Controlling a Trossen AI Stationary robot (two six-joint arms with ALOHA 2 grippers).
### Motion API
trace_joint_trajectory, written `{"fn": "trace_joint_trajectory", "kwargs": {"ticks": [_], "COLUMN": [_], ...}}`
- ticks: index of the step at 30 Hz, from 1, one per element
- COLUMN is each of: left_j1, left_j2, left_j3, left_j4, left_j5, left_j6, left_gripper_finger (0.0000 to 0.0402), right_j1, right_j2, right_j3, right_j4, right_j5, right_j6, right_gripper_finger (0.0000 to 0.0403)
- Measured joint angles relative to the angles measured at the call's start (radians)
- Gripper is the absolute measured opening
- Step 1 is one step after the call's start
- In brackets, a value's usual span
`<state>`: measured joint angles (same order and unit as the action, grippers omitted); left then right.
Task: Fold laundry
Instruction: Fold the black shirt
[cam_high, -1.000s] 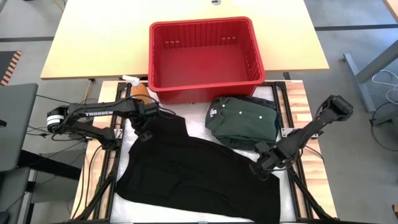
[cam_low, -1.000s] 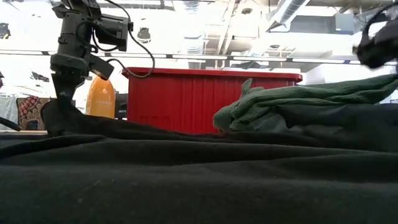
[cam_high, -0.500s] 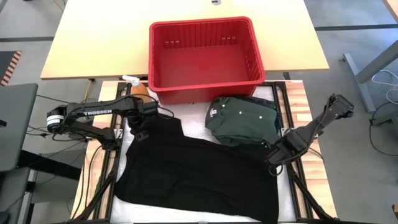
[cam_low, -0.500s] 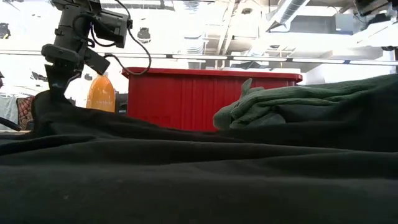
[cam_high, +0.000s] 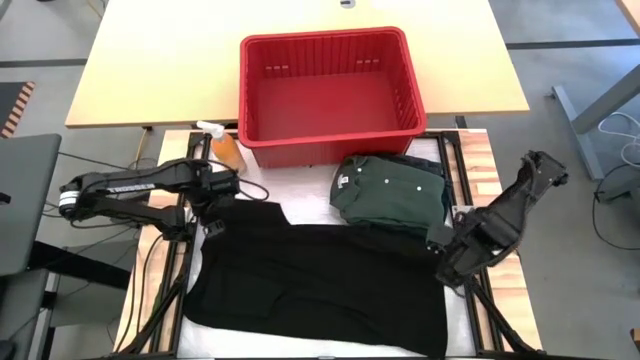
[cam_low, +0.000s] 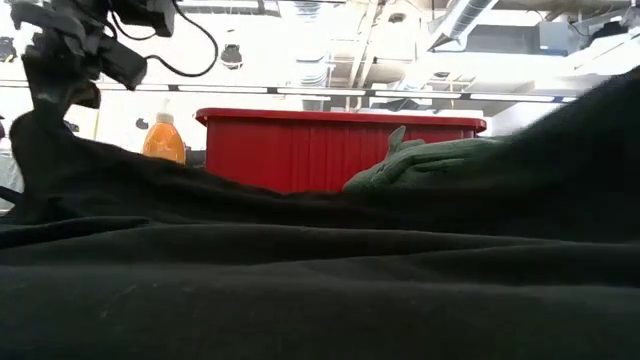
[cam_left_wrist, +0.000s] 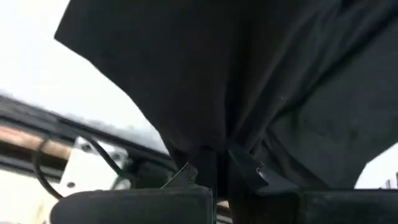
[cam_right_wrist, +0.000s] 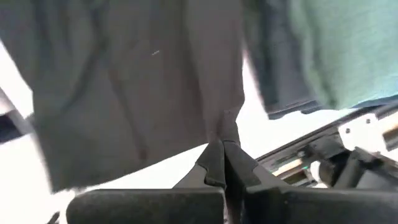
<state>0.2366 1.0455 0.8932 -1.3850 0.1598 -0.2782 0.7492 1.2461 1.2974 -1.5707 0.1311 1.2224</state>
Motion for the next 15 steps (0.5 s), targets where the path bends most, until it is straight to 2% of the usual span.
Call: {"fn": "trace_joint_trajectory", "kwargs": {"ticks": [4, 9, 15], "left_j1": [-0.076, -0.202, -0.39], "left_j2": [-0.05, -0.074, -0.058], "left_j3": [0.0, 0.0, 0.0], "left_j4": [-0.017, -0.017, -0.009], "left_j5": [0.03, 0.091, 0.149], "left_j6": [-0.085, -0.196, -0.342], "left_gripper_finger": [0.0, 0.0, 0.0], "right_j1": [0.071, 0.196, 0.301], "right_j2": [-0.002, -0.002, 0.016], "right_j3": [0.068, 0.099, 0.085], "right_j4": [0.0, 0.012, 0.105], "right_j5": [-0.067, -0.186, -0.201], "right_j6": [0.036, 0.171, 0.333], "right_gripper_finger": [0.0011, 0.0011, 0.0011]}}
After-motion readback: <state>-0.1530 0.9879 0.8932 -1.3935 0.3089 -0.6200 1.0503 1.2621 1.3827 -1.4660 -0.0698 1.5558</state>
